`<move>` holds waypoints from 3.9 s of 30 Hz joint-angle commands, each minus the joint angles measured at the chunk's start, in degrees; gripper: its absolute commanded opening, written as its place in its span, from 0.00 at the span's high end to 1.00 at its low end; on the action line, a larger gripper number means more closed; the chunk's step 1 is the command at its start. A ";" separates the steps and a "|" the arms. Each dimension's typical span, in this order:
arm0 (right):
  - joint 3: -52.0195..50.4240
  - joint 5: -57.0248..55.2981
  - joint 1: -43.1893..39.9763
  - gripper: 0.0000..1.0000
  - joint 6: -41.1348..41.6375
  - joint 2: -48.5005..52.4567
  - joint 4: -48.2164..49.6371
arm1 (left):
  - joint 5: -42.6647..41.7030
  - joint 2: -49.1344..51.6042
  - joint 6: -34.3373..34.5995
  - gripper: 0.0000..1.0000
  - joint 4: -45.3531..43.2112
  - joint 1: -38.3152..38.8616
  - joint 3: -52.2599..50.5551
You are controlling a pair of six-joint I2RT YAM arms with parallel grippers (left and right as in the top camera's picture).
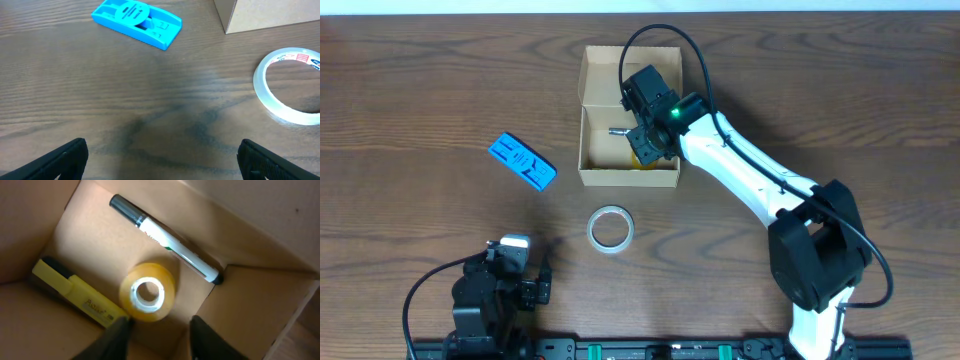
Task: Pack container
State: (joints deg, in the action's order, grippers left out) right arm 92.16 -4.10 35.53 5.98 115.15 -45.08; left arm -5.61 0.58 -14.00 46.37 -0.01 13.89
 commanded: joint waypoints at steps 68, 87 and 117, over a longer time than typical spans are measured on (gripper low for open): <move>-65.99 2.40 -0.15 0.01 13.70 -102.79 -4.04 | -10.97 31.93 29.00 0.05 4.24 -0.39 27.58; -65.99 2.40 -0.15 0.01 13.70 -102.79 -5.33 | -3.17 66.84 58.71 0.04 -11.10 -2.21 38.91; -65.99 2.40 -0.15 0.01 13.70 -102.79 -5.35 | -2.78 100.91 69.22 0.02 -7.21 -7.13 59.12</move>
State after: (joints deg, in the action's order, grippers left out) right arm 26.13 -1.28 35.53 18.92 12.62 -50.33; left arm -10.02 100.09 57.49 38.61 -7.03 72.05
